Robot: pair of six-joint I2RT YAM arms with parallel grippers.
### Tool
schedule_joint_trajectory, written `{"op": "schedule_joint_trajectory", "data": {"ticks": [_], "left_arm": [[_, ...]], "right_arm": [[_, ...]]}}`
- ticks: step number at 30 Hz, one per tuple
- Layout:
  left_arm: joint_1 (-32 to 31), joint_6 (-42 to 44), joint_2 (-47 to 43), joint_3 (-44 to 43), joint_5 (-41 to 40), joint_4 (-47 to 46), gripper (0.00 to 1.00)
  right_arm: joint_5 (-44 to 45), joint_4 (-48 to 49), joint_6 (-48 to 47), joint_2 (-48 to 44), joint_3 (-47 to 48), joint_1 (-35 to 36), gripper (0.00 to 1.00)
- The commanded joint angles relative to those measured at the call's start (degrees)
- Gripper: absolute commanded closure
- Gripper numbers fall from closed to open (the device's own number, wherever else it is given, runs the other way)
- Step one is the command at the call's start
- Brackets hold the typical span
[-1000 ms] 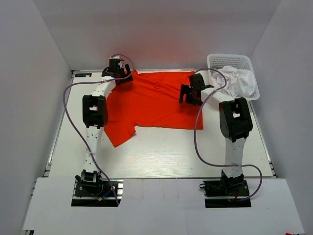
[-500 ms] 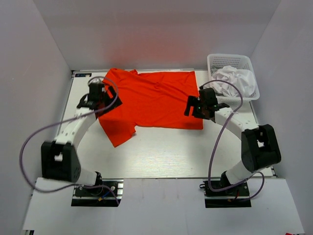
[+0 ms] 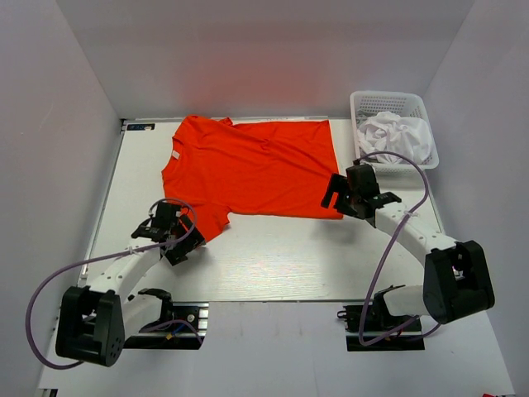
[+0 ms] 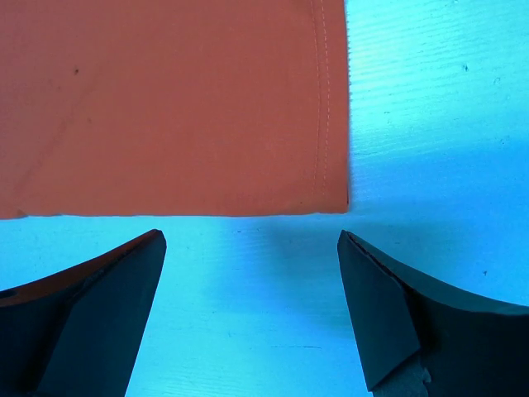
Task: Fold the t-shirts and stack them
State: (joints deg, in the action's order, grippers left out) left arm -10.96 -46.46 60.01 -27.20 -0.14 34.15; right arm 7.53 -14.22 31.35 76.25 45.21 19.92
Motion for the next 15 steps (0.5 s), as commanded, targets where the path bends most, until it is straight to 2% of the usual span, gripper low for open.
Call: {"op": "schedule_joint_trajectory", "data": {"ticks": [1,6,7,9,10,11,12,15], "left_arm": [[-0.1,-1.5,3.8,0.1,-1.7,-5.8,0.2],[-0.1,-2.7,9.0,-1.7,-5.7,-9.6,0.33],[-0.1,-2.7,9.0,-1.7,-5.7,-9.6,0.4],[-0.1,-1.5,9.8,-2.2,-4.8,-11.3,0.56],[-0.1,-1.0,10.3,-2.2,-4.0,-11.3,0.85],[-0.1,-0.4,10.3,-2.2,-3.0,-11.8,0.97],[-0.1,-0.4,10.3,-2.2,-2.5,-11.8,1.0],[-0.1,0.8,9.1,-2.2,-2.0,-10.2,1.0]], "right_arm": [[1.1,-1.3,1.0,-1.3,-0.8,-0.2,0.1],[1.0,-2.8,0.8,-1.5,-2.7,-0.1,0.1],[0.9,-3.6,0.9,-1.3,-3.0,-0.1,0.1],[1.8,-4.2,1.2,-1.4,-3.6,-0.3,0.1],[2.9,-5.0,1.5,-1.3,-4.0,-0.4,0.1],[4.2,-5.1,1.5,-1.2,-4.3,-0.4,0.1],[4.7,-5.3,1.6,-1.0,-4.5,-0.4,0.1],[5.0,-3.0,2.0,0.7,-5.4,-0.6,0.1]]}}
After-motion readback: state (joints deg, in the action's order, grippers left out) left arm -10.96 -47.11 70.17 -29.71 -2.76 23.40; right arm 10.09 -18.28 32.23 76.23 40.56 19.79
